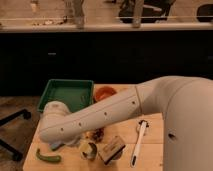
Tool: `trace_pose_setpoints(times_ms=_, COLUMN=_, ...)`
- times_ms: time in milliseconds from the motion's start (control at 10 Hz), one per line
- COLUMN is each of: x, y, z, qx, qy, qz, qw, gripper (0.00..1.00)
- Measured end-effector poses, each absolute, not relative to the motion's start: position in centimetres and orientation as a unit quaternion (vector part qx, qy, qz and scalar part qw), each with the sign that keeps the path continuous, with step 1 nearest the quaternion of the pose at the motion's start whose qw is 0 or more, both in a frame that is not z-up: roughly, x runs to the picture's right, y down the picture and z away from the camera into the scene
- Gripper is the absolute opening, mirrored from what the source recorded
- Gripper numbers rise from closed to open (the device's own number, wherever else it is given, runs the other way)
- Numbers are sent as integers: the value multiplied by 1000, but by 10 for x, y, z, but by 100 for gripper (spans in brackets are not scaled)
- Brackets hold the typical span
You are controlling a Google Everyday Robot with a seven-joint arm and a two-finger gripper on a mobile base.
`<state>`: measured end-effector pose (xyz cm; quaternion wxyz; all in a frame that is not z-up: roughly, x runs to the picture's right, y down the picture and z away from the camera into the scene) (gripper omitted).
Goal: Wipe table surface with sponge
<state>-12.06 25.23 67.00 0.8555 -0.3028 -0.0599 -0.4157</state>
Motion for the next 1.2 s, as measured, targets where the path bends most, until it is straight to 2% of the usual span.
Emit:
trace_pose_setpoints(times_ms=700, x=-211, y=264, z=656, qx=-293, qy=-79, qz=-420, qw=855, gripper=80)
trace_pose_setpoints(times_ms=1200, x=-256, y=267, z=685, qx=-320, qy=-52, qz=-430, qw=843, gripper=80)
